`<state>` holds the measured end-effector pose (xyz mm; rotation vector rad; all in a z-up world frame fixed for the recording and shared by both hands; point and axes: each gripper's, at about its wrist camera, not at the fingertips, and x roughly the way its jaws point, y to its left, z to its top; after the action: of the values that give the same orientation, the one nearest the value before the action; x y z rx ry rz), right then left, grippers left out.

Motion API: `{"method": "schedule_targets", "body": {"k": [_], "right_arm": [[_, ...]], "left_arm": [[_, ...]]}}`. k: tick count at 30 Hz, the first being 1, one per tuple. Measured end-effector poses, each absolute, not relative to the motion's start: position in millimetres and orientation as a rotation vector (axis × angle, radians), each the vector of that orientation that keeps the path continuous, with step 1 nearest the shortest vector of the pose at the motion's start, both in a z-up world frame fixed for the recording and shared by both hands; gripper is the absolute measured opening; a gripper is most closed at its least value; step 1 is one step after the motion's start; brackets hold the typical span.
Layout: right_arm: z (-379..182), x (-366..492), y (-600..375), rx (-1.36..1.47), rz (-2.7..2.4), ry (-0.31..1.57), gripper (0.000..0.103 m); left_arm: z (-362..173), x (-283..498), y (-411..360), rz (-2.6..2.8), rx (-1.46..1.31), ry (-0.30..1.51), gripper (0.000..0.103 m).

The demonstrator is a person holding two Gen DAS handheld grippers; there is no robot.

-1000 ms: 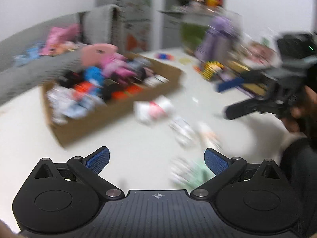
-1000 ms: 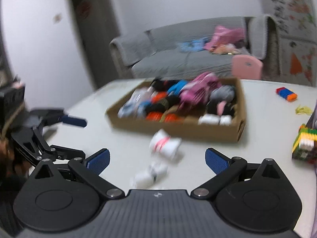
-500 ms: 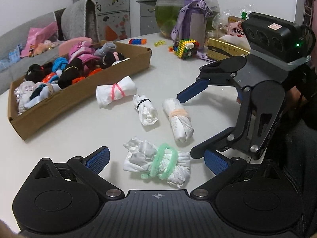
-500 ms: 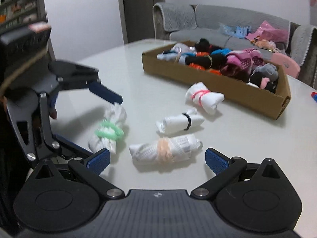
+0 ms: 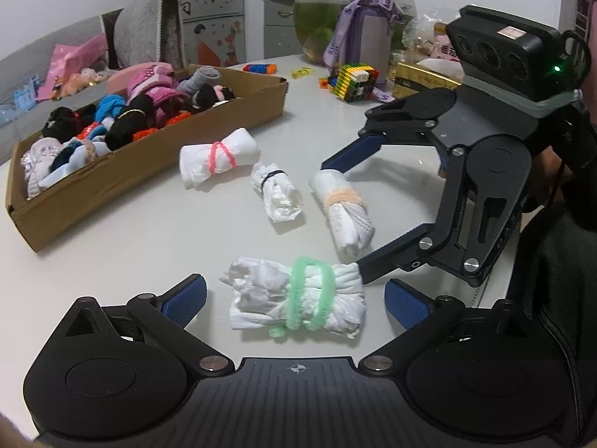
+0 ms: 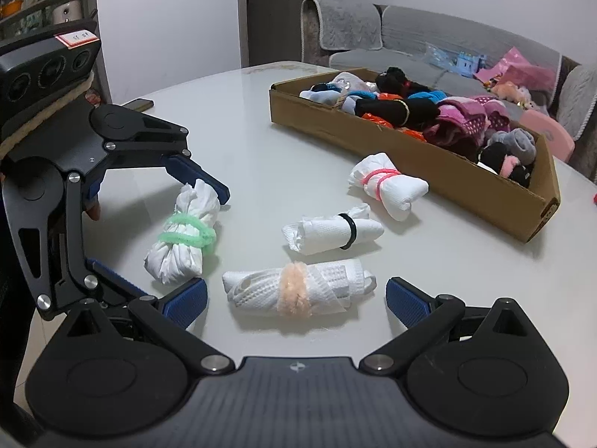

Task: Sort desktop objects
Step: 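Grasp the green-tied white roll with the left tool while the right tool grasps the peach-tied white roll, then lower both white rolls into the tray and open both tools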

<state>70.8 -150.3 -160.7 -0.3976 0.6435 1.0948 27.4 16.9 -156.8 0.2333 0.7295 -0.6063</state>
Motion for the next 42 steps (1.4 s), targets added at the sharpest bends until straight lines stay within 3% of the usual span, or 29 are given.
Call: {"method": "schedule_targets", "body": {"k": [3, 6, 8, 11, 28, 42], "right_arm": [[-160.0, 72.3, -150.5, -0.387, 1.089, 0.640, 0.096], [-158.9, 72.0, -152.5, -0.376, 1.084, 0.629, 0.084], [-157.5, 70.5, -153.4, -0.375, 1.082, 0.623, 0.073], [-156.7, 68.6, -153.9, -0.378, 1.077, 0.618, 0.070], [-155.2, 68.7, -182.1, -0.259, 1.036, 0.645, 0.070], [-135.6, 91.3, -215.9, -0.119, 0.931, 0.641, 0.070]], "left_arm": [[-156.8, 28.0, 18.9, -0.588, 0.229, 0.727, 0.101], [-156.1, 27.6, 20.8, -0.576, 0.229, 0.721, 0.097], [-154.2, 27.7, 23.5, -0.569, 0.222, 0.718, 0.087], [-150.3, 28.5, 30.0, -0.555, 0.204, 0.716, 0.070], [-136.3, 21.5, 58.4, -0.457, 0.154, 0.731, 0.069], [-100.7, 17.9, 128.1, -0.275, 0.079, 0.703, 0.069]]}}
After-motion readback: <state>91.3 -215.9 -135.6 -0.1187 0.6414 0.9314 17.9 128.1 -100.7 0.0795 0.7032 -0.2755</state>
